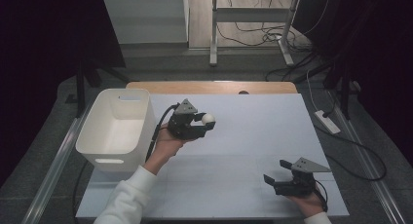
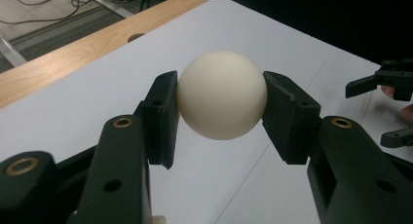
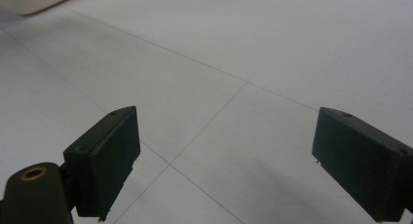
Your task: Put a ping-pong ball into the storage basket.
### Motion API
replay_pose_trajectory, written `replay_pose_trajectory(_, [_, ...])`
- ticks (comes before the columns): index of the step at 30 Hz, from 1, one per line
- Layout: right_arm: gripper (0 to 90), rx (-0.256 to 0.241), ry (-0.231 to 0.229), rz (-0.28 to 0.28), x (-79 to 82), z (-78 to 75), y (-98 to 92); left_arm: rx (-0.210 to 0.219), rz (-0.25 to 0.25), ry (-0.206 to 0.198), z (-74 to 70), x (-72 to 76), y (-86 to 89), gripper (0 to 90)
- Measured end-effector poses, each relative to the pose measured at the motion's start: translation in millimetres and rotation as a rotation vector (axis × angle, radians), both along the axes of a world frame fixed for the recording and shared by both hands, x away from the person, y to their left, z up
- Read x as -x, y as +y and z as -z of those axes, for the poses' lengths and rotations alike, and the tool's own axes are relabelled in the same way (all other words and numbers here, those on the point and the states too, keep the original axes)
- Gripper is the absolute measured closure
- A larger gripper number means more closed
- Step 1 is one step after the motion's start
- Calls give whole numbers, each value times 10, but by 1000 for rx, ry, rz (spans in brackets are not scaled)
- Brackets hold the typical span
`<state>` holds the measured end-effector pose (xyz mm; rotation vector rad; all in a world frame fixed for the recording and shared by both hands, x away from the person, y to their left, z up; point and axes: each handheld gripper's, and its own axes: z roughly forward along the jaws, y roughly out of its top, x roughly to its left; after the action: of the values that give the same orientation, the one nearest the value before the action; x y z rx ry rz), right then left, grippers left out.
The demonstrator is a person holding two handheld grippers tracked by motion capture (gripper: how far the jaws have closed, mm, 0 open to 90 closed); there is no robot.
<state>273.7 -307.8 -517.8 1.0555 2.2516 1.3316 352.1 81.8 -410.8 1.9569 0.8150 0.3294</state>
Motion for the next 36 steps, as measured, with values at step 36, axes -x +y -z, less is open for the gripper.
replay_pose_trajectory(36, [103, 0, -3, 4, 3, -4, -1, -1, -56, -49, -209, 132, 308, 508])
